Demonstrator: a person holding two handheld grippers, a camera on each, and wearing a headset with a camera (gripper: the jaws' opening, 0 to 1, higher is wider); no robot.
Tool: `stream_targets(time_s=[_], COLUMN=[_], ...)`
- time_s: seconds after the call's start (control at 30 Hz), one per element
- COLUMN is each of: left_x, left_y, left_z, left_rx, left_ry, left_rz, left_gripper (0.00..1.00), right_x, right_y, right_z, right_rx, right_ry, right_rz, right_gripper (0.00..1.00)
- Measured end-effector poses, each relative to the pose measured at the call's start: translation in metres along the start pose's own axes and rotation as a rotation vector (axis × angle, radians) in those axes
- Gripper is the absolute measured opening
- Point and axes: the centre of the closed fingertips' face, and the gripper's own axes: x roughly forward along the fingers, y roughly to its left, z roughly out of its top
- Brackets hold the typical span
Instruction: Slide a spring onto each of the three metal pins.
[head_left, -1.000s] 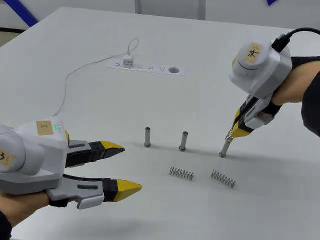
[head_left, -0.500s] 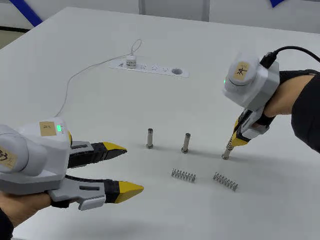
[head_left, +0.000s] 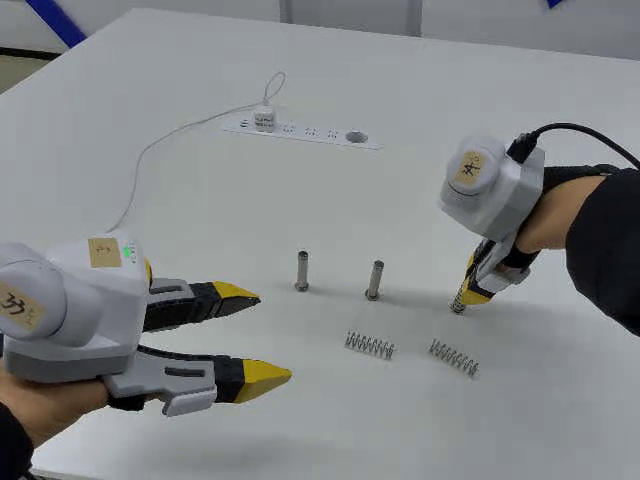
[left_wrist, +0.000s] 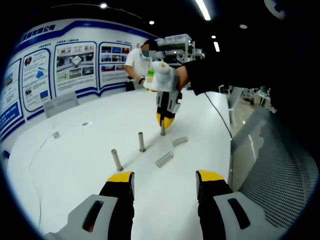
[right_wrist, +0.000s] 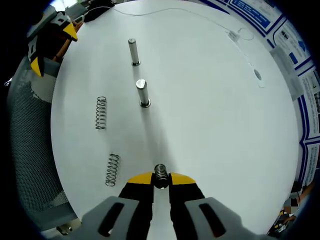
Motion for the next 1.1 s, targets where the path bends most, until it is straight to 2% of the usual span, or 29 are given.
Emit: stream_targets(time_s=[0.13,0.3,0.6,0.87,0.93,1.1], left_x=[0.001,0.006,0.021,0.041,0.048,0.063], left_y=[-0.001,-0.005,-0.005,-0.004,-0.004,-0.002], left_z=[-0.001,-0.001,-0.002,-0.004,-0.005,-0.012], left_rx=[0.005,0.021,0.071,0.141,0.154,0.181], left_ry=[0.007,0.019,0.050,0.098,0.110,0.141], left_rz=[-0.007,-0.027,-0.071,-0.121,-0.136,-0.167], left_gripper=[0.50,0.50,0.46,0.41,0.40,0.38], right_x=[-0.001,-0.007,-0.028,-0.041,-0.044,-0.052], right_y=[0.001,0.000,0.003,0.015,0.020,0.031], right_z=[-0.001,0.000,-0.006,-0.021,-0.022,-0.027], right_rx=[0.001,-0.001,-0.009,0.037,0.062,0.092], right_ry=[-0.009,-0.035,-0.092,-0.151,-0.183,-0.226], right_rz=[-0.002,-0.013,-0.068,-0.082,-0.076,-0.081], right_gripper=[0.13,0.19,0.25,0.26,0.26,0.26])
